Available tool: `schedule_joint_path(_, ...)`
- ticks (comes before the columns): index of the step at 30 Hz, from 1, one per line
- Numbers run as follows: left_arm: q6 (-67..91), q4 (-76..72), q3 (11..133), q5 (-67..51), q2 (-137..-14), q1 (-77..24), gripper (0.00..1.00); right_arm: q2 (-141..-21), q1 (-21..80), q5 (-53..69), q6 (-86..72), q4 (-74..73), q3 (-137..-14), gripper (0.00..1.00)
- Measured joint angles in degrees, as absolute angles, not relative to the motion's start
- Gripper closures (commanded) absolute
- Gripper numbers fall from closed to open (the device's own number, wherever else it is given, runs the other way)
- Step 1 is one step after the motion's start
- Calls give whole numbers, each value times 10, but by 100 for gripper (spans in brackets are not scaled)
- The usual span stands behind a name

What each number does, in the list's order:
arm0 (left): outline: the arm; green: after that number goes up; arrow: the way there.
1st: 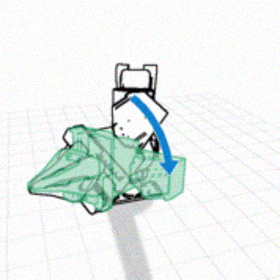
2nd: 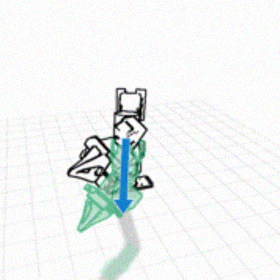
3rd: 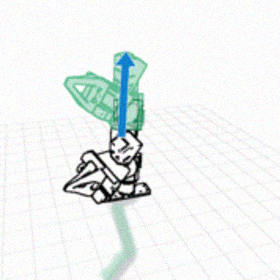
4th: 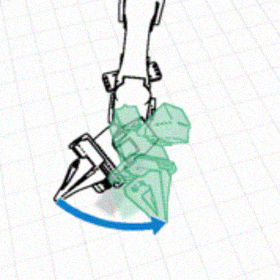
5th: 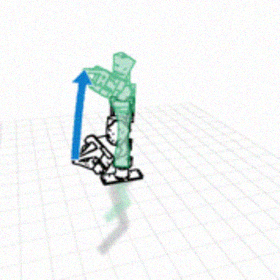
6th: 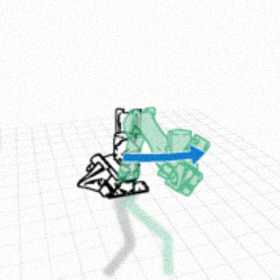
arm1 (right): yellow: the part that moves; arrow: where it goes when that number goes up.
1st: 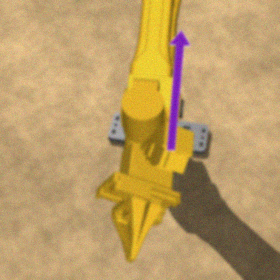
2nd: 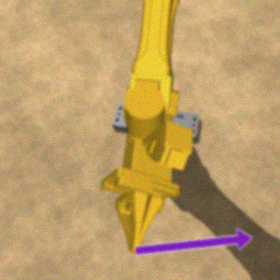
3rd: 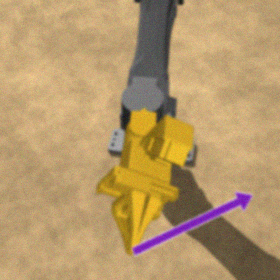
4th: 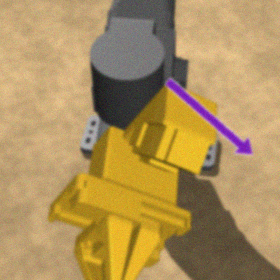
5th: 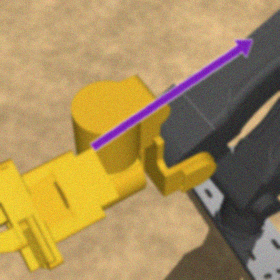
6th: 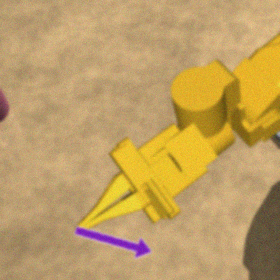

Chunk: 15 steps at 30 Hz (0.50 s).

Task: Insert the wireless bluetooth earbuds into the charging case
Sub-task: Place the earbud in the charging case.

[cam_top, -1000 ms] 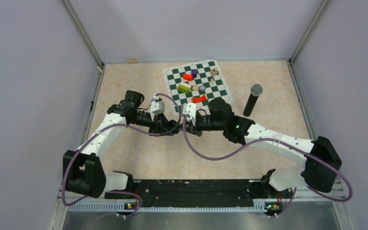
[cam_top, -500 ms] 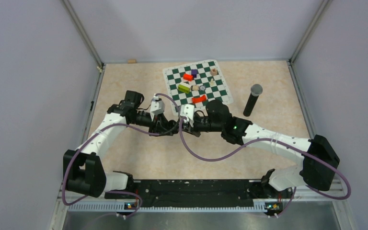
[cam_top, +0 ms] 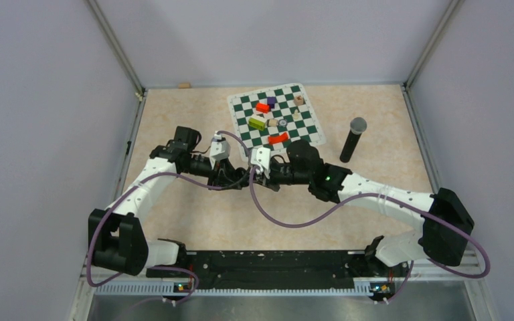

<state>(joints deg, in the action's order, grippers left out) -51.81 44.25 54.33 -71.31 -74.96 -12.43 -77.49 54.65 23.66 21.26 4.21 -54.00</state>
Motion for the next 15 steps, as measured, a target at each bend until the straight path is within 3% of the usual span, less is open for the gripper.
schedule_joint_path(15, -523, 451, 543, -711, -750, -124, 100, -782, 551, 237, 225, 40, -540, 95)
